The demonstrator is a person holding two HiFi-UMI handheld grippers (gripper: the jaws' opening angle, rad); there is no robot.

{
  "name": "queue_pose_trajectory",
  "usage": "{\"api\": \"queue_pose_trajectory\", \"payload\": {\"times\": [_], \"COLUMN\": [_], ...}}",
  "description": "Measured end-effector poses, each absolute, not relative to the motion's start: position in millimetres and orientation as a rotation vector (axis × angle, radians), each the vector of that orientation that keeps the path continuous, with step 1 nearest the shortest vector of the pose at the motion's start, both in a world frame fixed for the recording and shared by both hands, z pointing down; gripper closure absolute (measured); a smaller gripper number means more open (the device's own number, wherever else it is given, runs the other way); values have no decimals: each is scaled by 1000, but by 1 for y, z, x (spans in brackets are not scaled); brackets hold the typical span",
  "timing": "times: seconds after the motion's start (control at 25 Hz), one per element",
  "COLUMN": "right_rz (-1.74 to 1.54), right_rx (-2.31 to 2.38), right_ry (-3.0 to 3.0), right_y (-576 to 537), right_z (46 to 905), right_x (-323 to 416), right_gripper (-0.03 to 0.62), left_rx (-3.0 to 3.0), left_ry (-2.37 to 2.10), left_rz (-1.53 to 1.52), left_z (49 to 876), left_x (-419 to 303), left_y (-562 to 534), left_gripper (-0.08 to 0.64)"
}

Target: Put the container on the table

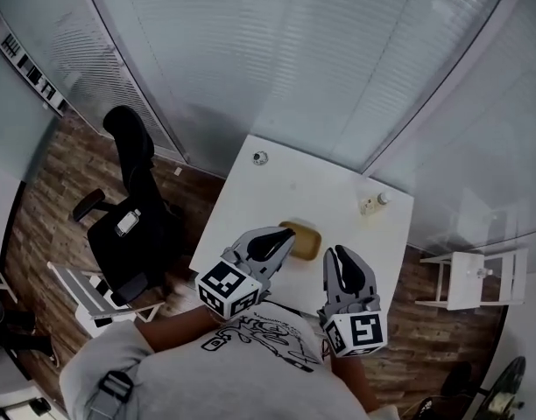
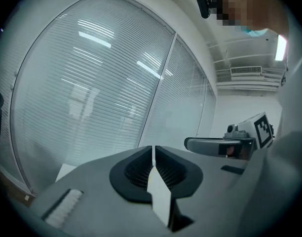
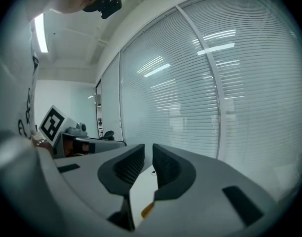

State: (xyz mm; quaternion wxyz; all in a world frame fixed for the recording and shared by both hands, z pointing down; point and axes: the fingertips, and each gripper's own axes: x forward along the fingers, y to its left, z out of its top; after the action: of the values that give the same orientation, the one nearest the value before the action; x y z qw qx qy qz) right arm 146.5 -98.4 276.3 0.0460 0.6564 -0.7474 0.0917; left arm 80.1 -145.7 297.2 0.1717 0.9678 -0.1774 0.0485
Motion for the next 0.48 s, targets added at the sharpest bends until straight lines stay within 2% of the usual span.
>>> {"api": "queue_pose_trajectory", "payload": {"times": [0.48], "right_rz": [249], "right_rx": [2016], "right_ry": [-2288], "right_y": [-100], "right_z": [262], "right_x": [158], "right_gripper": [546], "left_rx": [2748], "left_ry": [-481], "left_rz": [129], "left_z": [287], "left_x": [96], "left_y": [-149], "left_gripper": [540]}}
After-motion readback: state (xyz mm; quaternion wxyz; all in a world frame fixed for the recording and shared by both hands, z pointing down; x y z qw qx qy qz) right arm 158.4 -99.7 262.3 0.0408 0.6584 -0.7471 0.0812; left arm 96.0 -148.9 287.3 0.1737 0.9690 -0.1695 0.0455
